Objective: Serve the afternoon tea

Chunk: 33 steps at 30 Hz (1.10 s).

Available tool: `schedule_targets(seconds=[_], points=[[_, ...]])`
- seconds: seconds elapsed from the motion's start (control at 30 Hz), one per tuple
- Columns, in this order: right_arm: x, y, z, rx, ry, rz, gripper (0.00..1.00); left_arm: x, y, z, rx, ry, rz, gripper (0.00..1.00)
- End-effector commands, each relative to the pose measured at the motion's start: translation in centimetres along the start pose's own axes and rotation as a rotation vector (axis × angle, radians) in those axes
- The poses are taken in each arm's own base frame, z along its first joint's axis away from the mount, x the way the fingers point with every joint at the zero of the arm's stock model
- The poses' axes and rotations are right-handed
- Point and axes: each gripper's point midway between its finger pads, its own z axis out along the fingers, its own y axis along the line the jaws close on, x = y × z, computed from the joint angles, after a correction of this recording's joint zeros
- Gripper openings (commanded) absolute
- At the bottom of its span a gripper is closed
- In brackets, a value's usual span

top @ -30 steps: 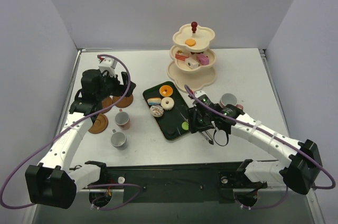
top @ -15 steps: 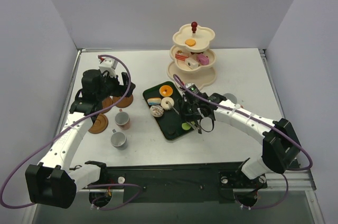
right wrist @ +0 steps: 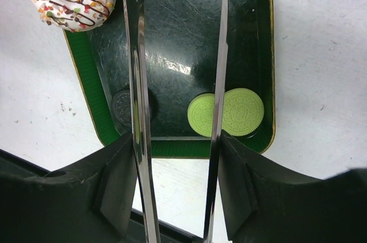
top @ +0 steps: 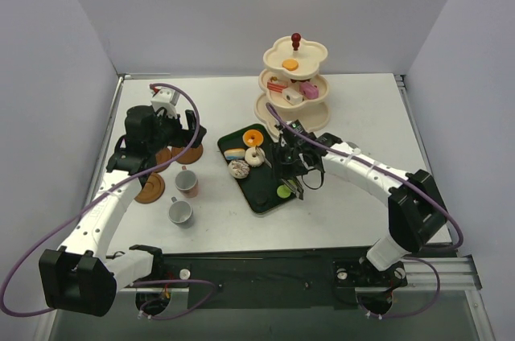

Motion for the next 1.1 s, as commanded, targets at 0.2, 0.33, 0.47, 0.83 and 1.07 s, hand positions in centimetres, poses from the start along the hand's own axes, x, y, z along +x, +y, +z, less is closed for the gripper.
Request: schedule_targets(seconds=[0.2,0.33,0.47,0.83,1.07], points=[[-1.9,1.0,0.9,-0.052,-0.002,0.044,0.44,-1.9,-0.3,-0.1,0.008,-0.042,0.027,0.94],[-1.9,1.4,0.9,-0.076,0.005,0.056,0.44,-1.9,-0.4,-0.1,0.011,-0.041,0.026,0.94],[-1.9,2.0,0.7,-0.105,0.008,0.069,0.44,-1.9,-0.5,-0.1,0.014,-0.04,0.026,0.94],[-1.8,1.7,0.9,-0.097,0.02,0.09,0.36,-2.0,-0.5,-0.2,0.016,-0.045,0.025,0.94],[-2.4,0.6,-1.1,-0.036,-0.031,0.074,0.16,-2.1,-0.5,-0.3,0.017,-0.049,0.026,0.94]])
